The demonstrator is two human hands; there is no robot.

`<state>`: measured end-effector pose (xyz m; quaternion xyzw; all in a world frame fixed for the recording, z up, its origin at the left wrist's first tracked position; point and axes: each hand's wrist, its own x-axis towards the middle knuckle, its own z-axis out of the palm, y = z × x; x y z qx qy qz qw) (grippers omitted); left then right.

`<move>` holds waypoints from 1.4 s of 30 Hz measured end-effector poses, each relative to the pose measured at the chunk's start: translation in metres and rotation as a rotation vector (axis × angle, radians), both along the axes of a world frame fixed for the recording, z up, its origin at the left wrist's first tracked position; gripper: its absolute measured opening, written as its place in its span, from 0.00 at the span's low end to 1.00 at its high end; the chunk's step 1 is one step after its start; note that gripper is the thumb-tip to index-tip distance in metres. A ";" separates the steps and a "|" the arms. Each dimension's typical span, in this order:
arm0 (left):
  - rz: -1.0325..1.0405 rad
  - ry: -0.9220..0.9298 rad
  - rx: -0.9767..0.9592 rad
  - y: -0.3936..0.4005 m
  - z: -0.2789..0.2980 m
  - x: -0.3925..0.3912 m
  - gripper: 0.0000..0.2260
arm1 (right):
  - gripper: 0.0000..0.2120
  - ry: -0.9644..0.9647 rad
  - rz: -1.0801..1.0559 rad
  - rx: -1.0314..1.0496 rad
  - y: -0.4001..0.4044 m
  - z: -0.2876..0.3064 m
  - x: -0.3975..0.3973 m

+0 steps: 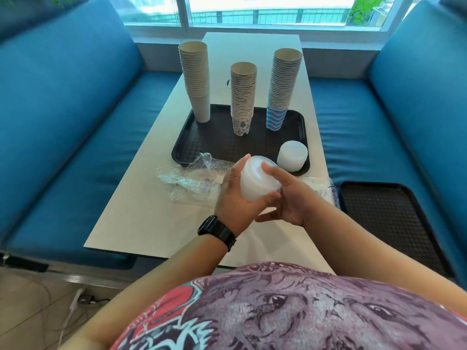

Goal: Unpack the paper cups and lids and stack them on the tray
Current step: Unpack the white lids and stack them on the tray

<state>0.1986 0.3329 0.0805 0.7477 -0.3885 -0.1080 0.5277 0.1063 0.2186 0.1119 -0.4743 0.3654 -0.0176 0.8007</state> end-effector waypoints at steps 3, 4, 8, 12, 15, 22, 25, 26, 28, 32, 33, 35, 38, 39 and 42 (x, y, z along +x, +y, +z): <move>0.000 0.052 -0.040 0.001 -0.008 0.002 0.40 | 0.35 0.091 0.031 -0.114 0.003 0.003 0.005; 0.001 0.058 -0.044 0.001 -0.009 0.002 0.40 | 0.35 0.118 0.034 -0.181 0.003 0.005 0.007; 0.033 0.098 -0.051 0.001 -0.012 0.006 0.39 | 0.32 0.123 0.030 -0.571 0.000 0.020 0.010; 0.045 0.097 -0.035 0.000 -0.014 0.010 0.41 | 0.34 0.072 0.181 -1.016 -0.004 0.040 0.009; 0.032 0.131 -0.022 -0.003 -0.015 0.011 0.42 | 0.41 0.108 0.364 -1.235 -0.004 0.051 0.012; 0.038 0.149 -0.039 -0.006 -0.026 0.014 0.39 | 0.42 0.170 0.587 -1.291 -0.012 0.056 0.024; 0.058 0.167 -0.022 -0.005 -0.025 0.011 0.37 | 0.43 0.124 0.568 -1.260 -0.019 0.056 0.026; 0.061 0.169 -0.013 -0.005 -0.023 0.011 0.37 | 0.43 0.092 0.540 -1.244 -0.022 0.056 0.027; 0.065 0.182 -0.017 -0.005 -0.022 0.012 0.36 | 0.43 0.014 0.460 -1.188 -0.028 0.055 0.028; 0.104 0.200 -0.004 -0.002 -0.025 0.013 0.38 | 0.35 -0.120 0.262 -0.949 -0.061 0.040 0.028; 0.115 0.198 -0.002 -0.001 -0.027 0.013 0.38 | 0.33 -0.109 0.192 -0.907 -0.072 0.031 0.027; 0.127 0.196 -0.009 0.001 -0.029 0.014 0.37 | 0.31 -0.026 0.045 -0.886 -0.094 0.012 0.027; 0.140 0.201 -0.008 0.003 -0.029 0.014 0.36 | 0.29 0.110 -0.133 -0.976 -0.118 -0.013 0.026; 0.145 0.206 -0.001 0.003 -0.028 0.014 0.35 | 0.27 0.139 -0.160 -1.010 -0.125 -0.019 0.027; 0.157 0.220 0.023 0.003 -0.026 0.014 0.35 | 0.24 0.224 -0.193 -1.122 -0.138 -0.037 0.026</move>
